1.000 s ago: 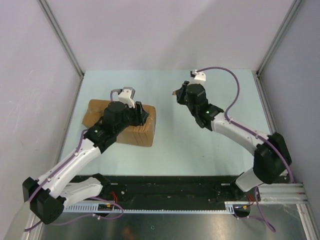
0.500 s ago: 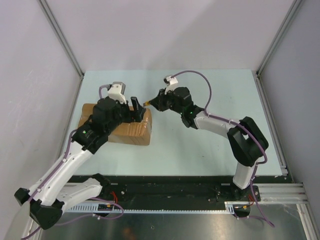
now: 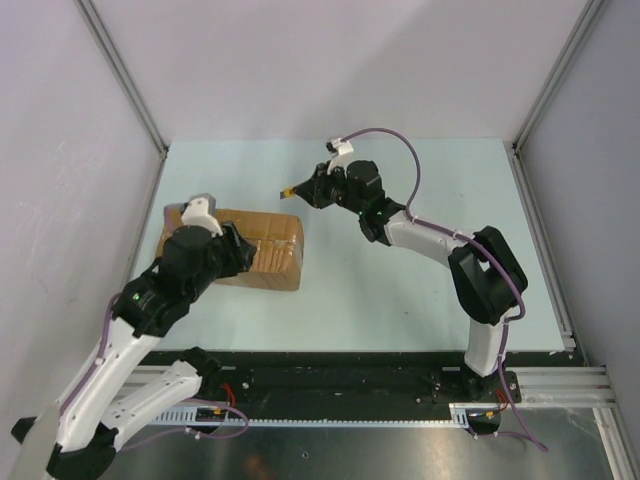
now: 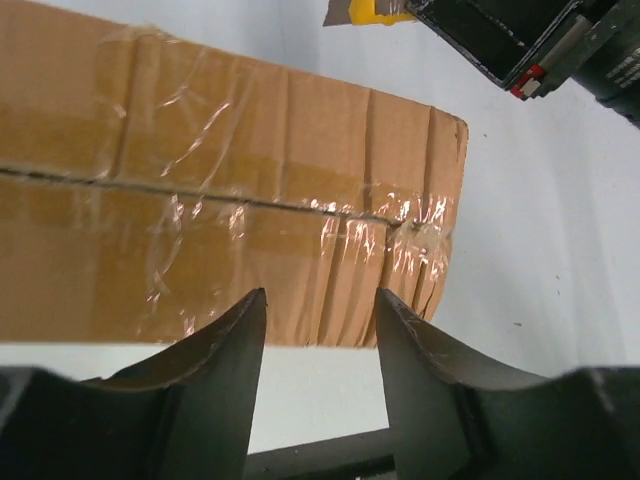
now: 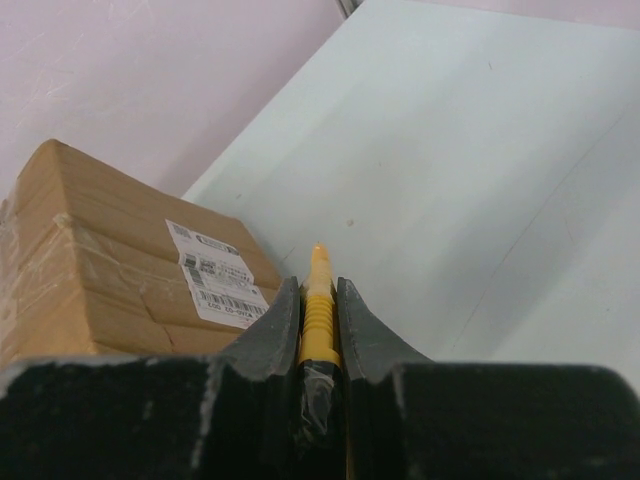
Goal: Unpack the express box
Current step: Adjust the express box at the center of the board.
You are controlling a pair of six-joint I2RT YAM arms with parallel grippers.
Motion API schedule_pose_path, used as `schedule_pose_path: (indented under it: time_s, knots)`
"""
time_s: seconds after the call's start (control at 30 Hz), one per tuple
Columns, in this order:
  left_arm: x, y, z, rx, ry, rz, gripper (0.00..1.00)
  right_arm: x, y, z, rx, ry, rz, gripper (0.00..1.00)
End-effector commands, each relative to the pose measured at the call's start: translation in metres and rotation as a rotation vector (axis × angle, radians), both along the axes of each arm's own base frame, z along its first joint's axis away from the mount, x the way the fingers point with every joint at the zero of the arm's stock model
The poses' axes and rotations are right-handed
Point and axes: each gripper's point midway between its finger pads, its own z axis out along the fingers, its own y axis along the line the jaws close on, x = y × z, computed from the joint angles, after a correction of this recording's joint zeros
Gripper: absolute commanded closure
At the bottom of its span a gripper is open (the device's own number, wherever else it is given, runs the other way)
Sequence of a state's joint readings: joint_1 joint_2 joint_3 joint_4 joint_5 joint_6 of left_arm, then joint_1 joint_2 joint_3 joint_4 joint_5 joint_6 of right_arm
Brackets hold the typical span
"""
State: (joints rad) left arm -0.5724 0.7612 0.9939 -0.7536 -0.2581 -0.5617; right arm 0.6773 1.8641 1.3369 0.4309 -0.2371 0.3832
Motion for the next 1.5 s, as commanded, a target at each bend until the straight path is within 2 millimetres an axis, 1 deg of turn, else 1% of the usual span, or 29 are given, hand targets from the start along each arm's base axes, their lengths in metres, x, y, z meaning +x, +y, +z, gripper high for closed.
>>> schedule_pose_path:
  time_s: [0.0,0.03,0.07,0.1,0.13,0.17,0.2,0.23,0.37,0.4,0.5,0.53,0.6,0.67,0.73,0.77,0.83,0.9,0.93,0.97,1.07,1.13,1.23,1.27,1.3,1.37,1.4,1.43,1.47]
  knots:
    - [-0.012,0.021,0.022,-0.055,-0.038,0.097,0.66,0.007,0.005,0.005,0.014,-0.017,0.025,1.00]
    - [-0.017,0.021,0.022,-0.051,-0.033,0.076,0.73,0.007,0.006,0.003,0.011,-0.013,0.026,1.00]
    - [-0.022,0.017,0.019,-0.051,-0.012,0.044,0.78,0.007,0.006,0.003,0.011,-0.013,0.028,1.00]
    - [-0.025,0.017,0.014,-0.054,0.016,0.048,0.89,0.007,0.007,0.002,0.014,-0.012,0.030,1.00]
    - [-0.031,0.019,0.000,-0.036,0.065,0.052,0.93,0.007,0.009,0.002,0.016,-0.014,0.035,1.00]
    - [-0.035,0.022,-0.009,-0.028,0.097,0.063,0.99,0.008,0.009,0.000,0.015,-0.009,0.036,1.00]
    - [-0.037,0.027,-0.017,-0.051,0.132,0.125,1.00,0.009,0.010,-0.002,0.016,-0.008,0.039,1.00]
    - [-0.045,0.034,-0.034,-0.031,0.193,0.165,1.00,0.007,0.012,-0.003,0.016,-0.008,0.055,1.00]
    - [-0.054,0.043,-0.059,-0.051,0.276,0.267,1.00,0.006,0.020,-0.005,0.009,-0.010,0.105,1.00]
    - [-0.055,0.043,-0.065,-0.061,0.296,0.292,1.00,0.006,0.021,-0.009,0.002,-0.003,0.115,1.00]
    - [-0.055,0.044,-0.080,-0.057,0.341,0.335,1.00,0.005,0.026,-0.013,-0.001,0.002,0.159,1.00]
    - [-0.054,0.048,-0.087,-0.039,0.342,0.364,1.00,0.003,0.029,-0.014,-0.002,0.005,0.189,1.00]
    - [-0.048,0.053,-0.091,-0.024,0.335,0.408,1.00,0.001,0.035,-0.013,-0.003,0.002,0.231,1.00]
    - [-0.036,0.062,-0.087,-0.013,0.278,0.463,1.00,-0.003,0.039,-0.023,-0.011,0.026,0.285,1.00]
    - [-0.029,0.065,-0.086,-0.038,0.259,0.494,1.00,-0.005,0.039,-0.026,-0.017,0.040,0.303,1.00]
    - [-0.026,0.071,-0.089,-0.056,0.268,0.526,1.00,-0.007,0.037,-0.027,-0.022,0.044,0.307,1.00]
    - [-0.019,0.077,-0.104,-0.067,0.295,0.555,1.00,-0.009,0.034,-0.027,-0.031,0.047,0.292,1.00]
    - [-0.010,0.080,-0.117,-0.126,0.331,0.559,1.00,-0.010,0.030,-0.030,-0.048,0.050,0.286,1.00]
    - [-0.007,0.084,-0.123,-0.131,0.346,0.571,1.00,-0.013,0.030,-0.034,-0.057,0.061,0.287,1.00]
    - [-0.003,0.095,-0.125,-0.135,0.345,0.605,1.00,-0.014,0.028,-0.033,-0.063,0.058,0.285,1.00]
    - [0.009,0.108,-0.121,-0.139,0.320,0.641,1.00,-0.021,0.027,-0.037,-0.086,0.063,0.296,1.00]
    - [0.020,0.109,-0.109,-0.143,0.274,0.632,0.99,-0.025,0.027,-0.039,-0.099,0.064,0.302,1.00]
    - [0.034,0.104,-0.097,-0.157,0.229,0.588,0.94,-0.036,0.027,-0.041,-0.118,0.064,0.310,1.00]
    - [0.037,0.101,-0.096,-0.159,0.224,0.568,0.93,-0.040,0.025,-0.039,-0.125,0.064,0.305,1.00]
    - [0.042,0.095,-0.092,-0.181,0.208,0.532,0.91,-0.046,0.028,-0.039,-0.134,0.064,0.303,1.00]
    - [0.047,0.089,-0.092,-0.186,0.204,0.492,0.86,-0.054,0.027,-0.037,-0.151,0.065,0.299,1.00]
    - [0.052,0.085,-0.088,-0.195,0.188,0.466,0.84,-0.057,0.024,-0.032,-0.160,0.054,0.274,1.00]
    - [0.054,0.080,-0.087,-0.205,0.187,0.438,0.81,-0.068,0.028,-0.028,-0.169,0.044,0.280,1.00]
    - [0.055,0.078,-0.086,-0.208,0.187,0.423,0.78,-0.073,0.026,-0.031,-0.186,0.055,0.268,1.00]
